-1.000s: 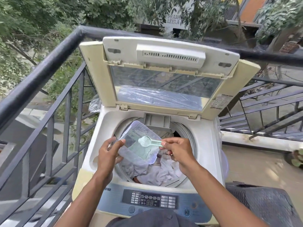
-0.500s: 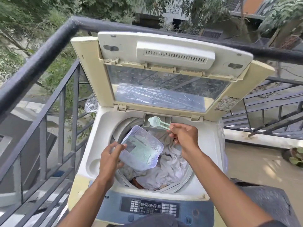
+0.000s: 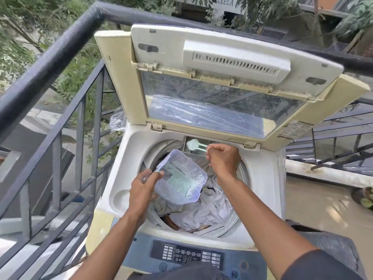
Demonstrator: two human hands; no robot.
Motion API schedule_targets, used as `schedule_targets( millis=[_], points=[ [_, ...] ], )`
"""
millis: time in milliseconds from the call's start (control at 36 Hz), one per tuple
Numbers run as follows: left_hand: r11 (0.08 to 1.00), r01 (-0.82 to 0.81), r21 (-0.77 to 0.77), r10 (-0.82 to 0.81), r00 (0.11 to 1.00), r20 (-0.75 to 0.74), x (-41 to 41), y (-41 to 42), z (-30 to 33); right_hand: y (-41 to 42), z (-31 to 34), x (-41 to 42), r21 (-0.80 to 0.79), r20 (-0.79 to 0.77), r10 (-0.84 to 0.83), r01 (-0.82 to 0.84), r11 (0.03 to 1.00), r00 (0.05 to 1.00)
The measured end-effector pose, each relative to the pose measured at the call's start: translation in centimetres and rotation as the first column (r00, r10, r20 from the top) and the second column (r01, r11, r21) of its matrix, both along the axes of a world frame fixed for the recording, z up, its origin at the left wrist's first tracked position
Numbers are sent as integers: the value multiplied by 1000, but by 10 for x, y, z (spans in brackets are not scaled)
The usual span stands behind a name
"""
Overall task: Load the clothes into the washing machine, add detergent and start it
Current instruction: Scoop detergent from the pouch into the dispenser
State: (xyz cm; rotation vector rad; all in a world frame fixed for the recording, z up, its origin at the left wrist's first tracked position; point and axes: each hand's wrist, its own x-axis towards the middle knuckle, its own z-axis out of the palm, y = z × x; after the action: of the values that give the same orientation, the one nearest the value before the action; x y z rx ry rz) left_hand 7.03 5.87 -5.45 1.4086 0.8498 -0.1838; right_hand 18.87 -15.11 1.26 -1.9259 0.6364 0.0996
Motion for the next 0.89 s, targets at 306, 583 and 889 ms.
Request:
schedule_targets(
  millis=[306, 583, 889],
  points=[
    [1000, 5, -14, -5, 1000, -2, -1, 0, -6, 5, 1, 0, -190, 114, 125, -102, 976, 986],
    [1000, 3, -13, -3, 1000, -2, -1, -2, -2, -6, 5, -3, -299, 130, 125, -82, 951, 984],
    [999, 32, -22, -32, 999, -4, 0, -6, -1, -20, 3, -9, -365, 173, 142, -71, 928, 975]
  ],
)
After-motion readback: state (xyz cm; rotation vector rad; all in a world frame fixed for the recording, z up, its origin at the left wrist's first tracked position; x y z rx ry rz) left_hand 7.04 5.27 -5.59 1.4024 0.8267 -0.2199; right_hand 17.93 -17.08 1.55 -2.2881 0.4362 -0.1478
